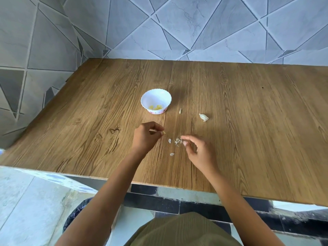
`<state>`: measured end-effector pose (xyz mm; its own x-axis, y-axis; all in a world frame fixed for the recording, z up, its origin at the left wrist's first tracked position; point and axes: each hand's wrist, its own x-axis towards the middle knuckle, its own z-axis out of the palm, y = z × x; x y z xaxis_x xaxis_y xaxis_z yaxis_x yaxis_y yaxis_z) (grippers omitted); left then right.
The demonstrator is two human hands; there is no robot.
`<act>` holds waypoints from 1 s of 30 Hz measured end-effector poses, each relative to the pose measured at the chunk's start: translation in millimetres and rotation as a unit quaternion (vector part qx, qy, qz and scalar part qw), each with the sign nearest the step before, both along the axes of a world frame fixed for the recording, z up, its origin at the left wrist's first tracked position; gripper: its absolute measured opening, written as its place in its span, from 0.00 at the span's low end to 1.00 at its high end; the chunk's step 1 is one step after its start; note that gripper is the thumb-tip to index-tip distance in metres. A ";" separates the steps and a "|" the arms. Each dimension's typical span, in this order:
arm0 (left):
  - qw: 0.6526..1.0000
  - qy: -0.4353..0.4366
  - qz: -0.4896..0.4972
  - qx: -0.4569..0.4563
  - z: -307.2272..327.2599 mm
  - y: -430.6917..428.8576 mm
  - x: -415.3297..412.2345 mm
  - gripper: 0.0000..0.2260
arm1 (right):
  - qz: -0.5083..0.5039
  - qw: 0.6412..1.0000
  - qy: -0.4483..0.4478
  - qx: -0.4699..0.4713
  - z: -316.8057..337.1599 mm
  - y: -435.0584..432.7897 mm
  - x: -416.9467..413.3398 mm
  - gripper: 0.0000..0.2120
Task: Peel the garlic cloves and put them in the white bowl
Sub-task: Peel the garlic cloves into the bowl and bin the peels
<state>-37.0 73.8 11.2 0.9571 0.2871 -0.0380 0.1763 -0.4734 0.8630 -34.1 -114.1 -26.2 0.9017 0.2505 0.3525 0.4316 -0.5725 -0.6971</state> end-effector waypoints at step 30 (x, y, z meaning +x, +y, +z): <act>0.917 0.052 -0.140 0.369 -12.8 -7.6 16.2 0.23 | -0.029 0.983 0.062 -0.168 -17.7 -4.6 -14.9 0.24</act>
